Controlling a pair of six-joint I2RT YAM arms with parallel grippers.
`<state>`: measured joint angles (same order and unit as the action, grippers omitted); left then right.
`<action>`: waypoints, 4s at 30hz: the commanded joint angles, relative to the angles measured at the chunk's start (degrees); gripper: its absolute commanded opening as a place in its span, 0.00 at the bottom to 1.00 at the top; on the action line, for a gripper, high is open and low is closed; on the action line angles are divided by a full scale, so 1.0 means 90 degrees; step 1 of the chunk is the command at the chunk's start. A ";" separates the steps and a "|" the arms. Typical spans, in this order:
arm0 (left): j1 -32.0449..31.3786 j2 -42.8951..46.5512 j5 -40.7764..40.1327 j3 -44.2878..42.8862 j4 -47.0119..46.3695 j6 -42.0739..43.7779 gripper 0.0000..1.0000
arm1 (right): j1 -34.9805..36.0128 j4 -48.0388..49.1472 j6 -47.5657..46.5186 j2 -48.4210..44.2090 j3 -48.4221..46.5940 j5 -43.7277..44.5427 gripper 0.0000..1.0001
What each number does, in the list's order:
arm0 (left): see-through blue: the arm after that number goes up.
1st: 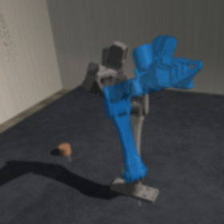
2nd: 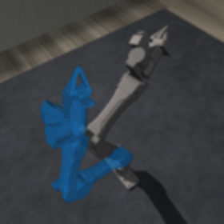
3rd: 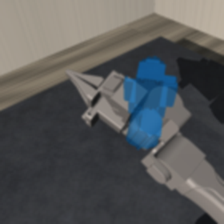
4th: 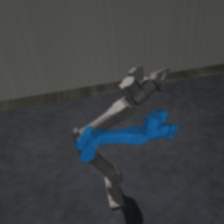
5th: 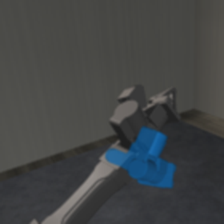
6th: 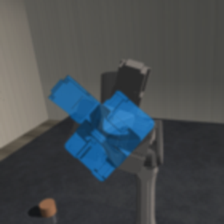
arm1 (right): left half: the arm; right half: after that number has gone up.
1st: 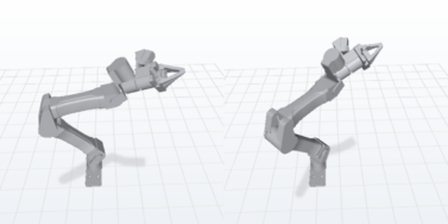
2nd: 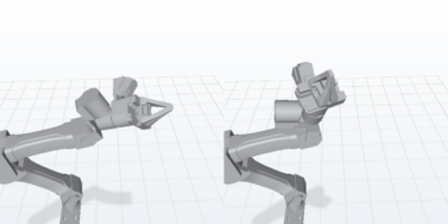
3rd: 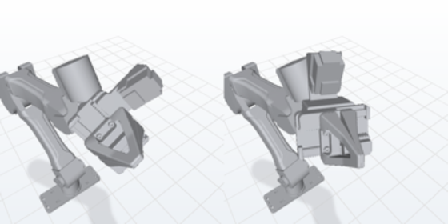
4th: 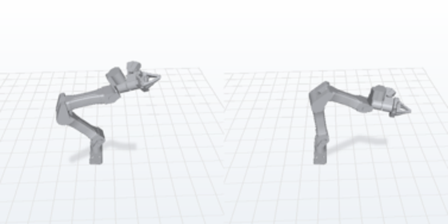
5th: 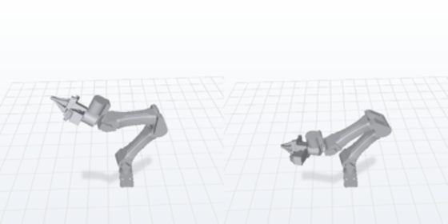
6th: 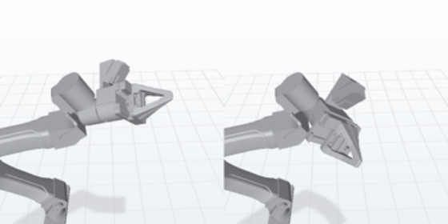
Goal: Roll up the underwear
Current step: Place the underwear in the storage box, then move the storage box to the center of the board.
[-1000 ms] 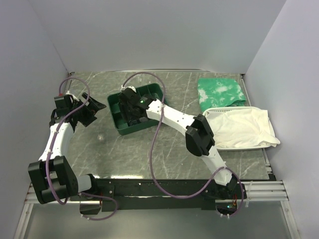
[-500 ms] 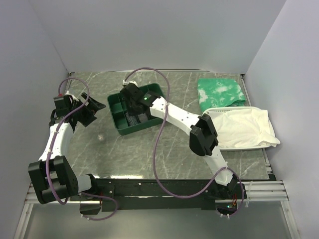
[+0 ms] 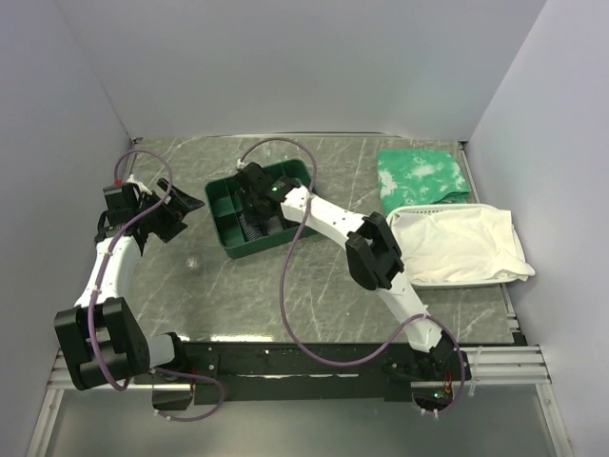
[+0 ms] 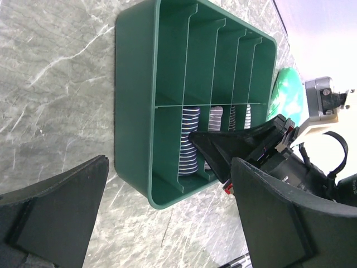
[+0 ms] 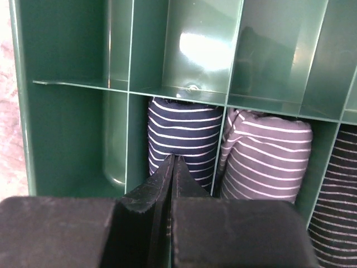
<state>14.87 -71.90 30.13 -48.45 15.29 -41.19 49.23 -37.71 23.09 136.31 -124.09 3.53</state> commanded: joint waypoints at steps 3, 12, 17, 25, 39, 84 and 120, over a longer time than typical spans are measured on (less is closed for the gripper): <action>0.0017 0.0108 0.0178 0.0051 -0.0322 0.0006 0.97 | -0.0031 0.0255 -0.0027 0.0264 -0.0470 -0.0304 0.00; 0.0027 0.0118 0.0187 0.0090 -0.0371 -0.0023 0.97 | -0.0050 0.0549 -0.0124 -0.0146 -0.0185 -0.0119 0.03; 0.0027 0.0108 0.0178 0.0100 -0.0371 -0.0033 0.97 | -0.0080 0.0245 -0.0212 0.0284 -0.0801 -0.0109 0.04; 0.0027 0.0147 0.0197 0.0129 -0.0410 -0.0033 0.96 | -0.0148 0.0235 -0.0212 0.0596 -0.0811 -0.0167 0.06; 0.0027 0.0322 0.0275 0.0207 -0.0585 -0.0033 0.96 | -0.0138 0.0801 -0.0398 -0.0240 -0.0365 0.0056 0.20; 0.0027 0.0401 0.0012 0.0207 -0.0459 0.0202 0.96 | 0.0204 0.0840 -0.0153 -0.0566 0.1269 -0.0451 0.14; -0.0470 0.0586 -0.0017 0.0237 -0.0596 0.0406 0.96 | 0.0272 0.1964 0.0247 -0.3564 0.5038 -0.0793 0.21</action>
<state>12.51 -68.84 31.46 -45.95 10.81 -39.83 51.05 -23.00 23.38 106.96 -78.67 -1.34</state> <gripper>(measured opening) 0.967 0.217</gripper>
